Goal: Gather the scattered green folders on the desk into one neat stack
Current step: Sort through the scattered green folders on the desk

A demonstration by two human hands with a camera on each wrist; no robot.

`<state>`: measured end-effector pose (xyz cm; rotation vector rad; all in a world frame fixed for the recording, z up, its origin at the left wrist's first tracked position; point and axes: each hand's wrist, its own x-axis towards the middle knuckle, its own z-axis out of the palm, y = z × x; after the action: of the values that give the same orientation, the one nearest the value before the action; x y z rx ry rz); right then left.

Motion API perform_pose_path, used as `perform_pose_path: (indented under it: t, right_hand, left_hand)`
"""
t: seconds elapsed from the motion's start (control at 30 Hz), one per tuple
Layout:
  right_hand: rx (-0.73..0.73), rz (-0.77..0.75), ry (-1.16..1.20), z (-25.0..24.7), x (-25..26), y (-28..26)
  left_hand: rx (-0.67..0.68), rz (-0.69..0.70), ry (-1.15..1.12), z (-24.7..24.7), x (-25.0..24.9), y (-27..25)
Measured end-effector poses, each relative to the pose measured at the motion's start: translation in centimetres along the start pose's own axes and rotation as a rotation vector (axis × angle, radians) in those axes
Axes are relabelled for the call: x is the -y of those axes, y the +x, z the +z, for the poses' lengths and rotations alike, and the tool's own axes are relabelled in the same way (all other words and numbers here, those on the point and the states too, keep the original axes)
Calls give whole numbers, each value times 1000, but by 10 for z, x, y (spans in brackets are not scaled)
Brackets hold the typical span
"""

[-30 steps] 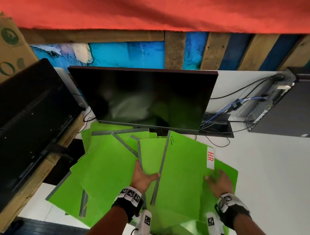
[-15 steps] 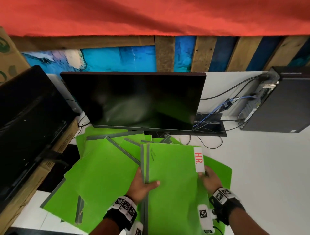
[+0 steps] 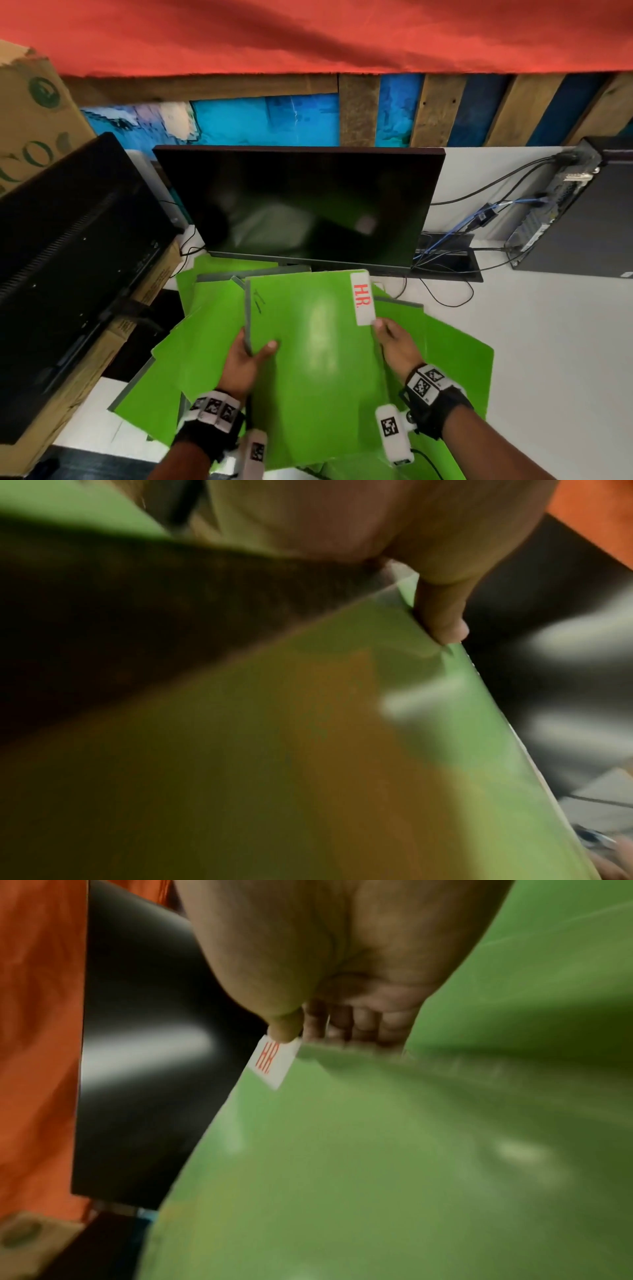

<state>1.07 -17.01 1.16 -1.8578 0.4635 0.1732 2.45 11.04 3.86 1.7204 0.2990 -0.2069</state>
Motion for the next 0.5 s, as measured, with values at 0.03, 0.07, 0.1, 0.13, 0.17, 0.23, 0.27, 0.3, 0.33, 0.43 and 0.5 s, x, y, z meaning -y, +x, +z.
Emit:
perform_pose_path:
  t: [0.03,0.07,0.1,0.13,0.17,0.23,0.27,0.3,0.33,0.43,0.5]
  right_hand:
    - [36,4,-25,6,-3,4]
    - [73,11,-103,11,-6,6]
    - [118,20,-214,16,-11,10]
    - [157,49,-323,22,-15,12]
    - [175,87,-393,27,-17,14]
    - [176,136,-416,39,-14,18]
    - [164,139,-434,45,-11,19]
    - [155,126,-478,51,-10,21]
    - [155,102,-562,57,-6,21]
    - [170,-51,-804,75,6,19]
    - [227,-91,-852,89,15,17]
  left_hand:
    - [-31,-21,11,-19,-1,6]
    - [-52,-32,17,-38,-2,11]
    - [-84,-44,28,-58,-1,15]
    - [-108,-41,42,-77,2,19]
    - [-130,-42,57,-93,4,20]
    - [-177,-40,56,-117,7,19]
    - [-202,-31,46,-125,8,19]
    - [-228,-27,35,-132,8,18]
    - [-248,-22,18,-138,10,17]
    - [-279,-13,-29,-152,13,15]
    - [-289,-14,-37,-158,18,13]
